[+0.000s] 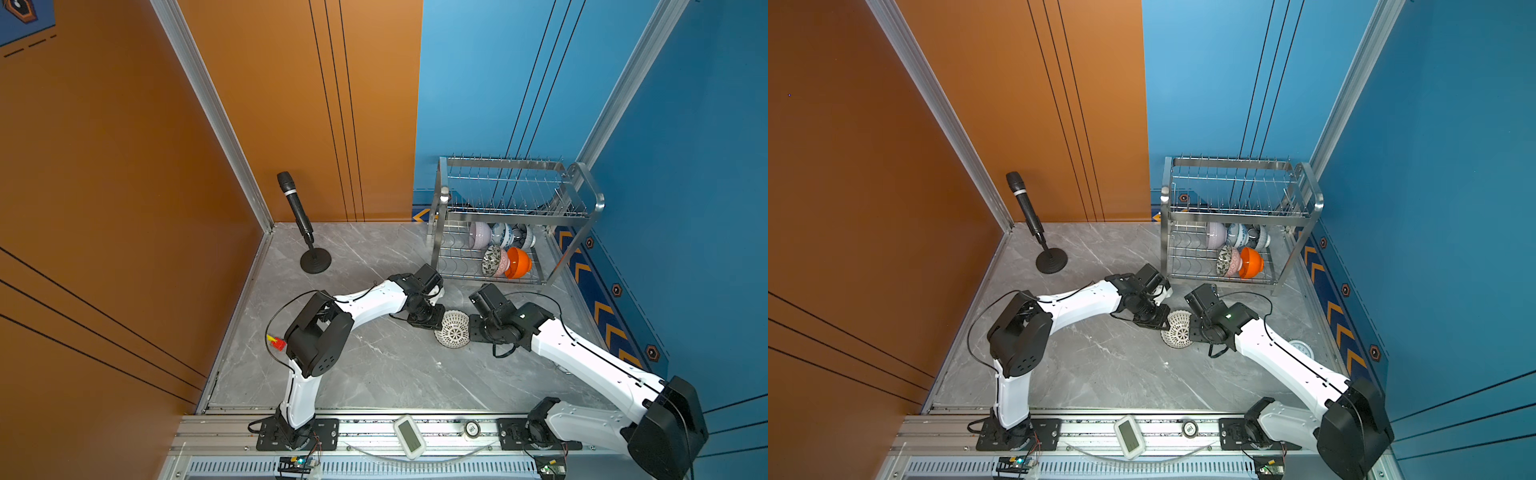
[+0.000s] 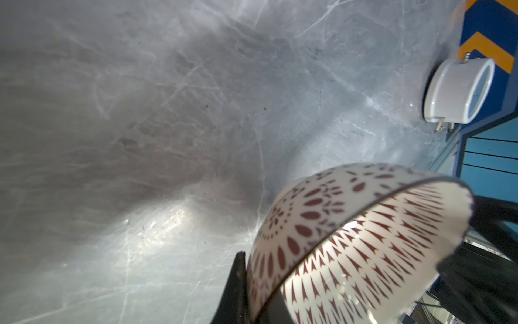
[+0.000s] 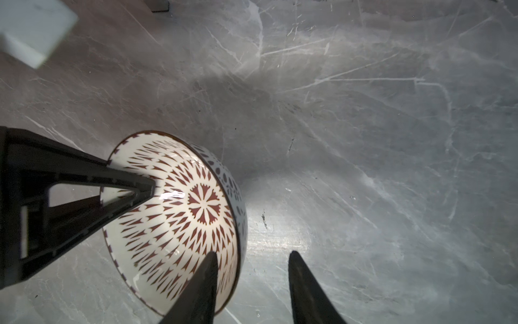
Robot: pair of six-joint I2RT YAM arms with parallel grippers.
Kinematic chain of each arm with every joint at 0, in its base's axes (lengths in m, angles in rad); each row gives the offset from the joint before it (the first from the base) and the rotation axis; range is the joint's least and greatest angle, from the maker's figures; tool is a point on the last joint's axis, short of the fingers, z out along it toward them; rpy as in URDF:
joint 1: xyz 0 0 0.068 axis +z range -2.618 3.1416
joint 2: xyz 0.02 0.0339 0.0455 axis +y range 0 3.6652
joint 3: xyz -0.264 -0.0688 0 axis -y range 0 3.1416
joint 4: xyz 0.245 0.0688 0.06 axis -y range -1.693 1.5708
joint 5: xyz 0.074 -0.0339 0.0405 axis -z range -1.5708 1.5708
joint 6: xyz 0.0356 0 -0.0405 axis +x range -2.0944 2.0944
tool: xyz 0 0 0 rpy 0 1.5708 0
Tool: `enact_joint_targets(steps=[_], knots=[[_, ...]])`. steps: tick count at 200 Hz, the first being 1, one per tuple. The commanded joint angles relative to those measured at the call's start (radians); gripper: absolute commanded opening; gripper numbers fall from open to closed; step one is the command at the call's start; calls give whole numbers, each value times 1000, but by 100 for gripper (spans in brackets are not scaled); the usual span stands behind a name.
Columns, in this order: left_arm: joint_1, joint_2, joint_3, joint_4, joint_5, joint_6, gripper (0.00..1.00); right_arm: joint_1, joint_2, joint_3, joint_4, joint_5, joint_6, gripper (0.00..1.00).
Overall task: Load bowls into a dish rack
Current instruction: Pick up the bowl from the center of the table, then place the bowl in the dish rack.
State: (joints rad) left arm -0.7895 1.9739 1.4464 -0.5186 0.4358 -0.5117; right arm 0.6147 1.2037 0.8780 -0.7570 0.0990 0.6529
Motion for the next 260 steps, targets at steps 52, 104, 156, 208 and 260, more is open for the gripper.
enact_joint_targets(steps=[52, 104, 156, 208, 260], knots=[[20, -82, -53, 101, 141, 29, 0, -8, 69, 45, 26, -37, -12, 7], [38, -89, -70, 103, 128, 8, 22, 12, 110, 135, -53, 31, -9, 0], [73, -163, -87, 103, 67, -18, 69, 57, 165, 279, -208, 256, 7, 0], [132, -295, -139, 103, 12, -29, 76, 75, 256, 400, -305, 468, -9, 0], [197, -431, -255, 96, -31, -40, 75, 47, 366, 487, -298, 547, -96, 0]])
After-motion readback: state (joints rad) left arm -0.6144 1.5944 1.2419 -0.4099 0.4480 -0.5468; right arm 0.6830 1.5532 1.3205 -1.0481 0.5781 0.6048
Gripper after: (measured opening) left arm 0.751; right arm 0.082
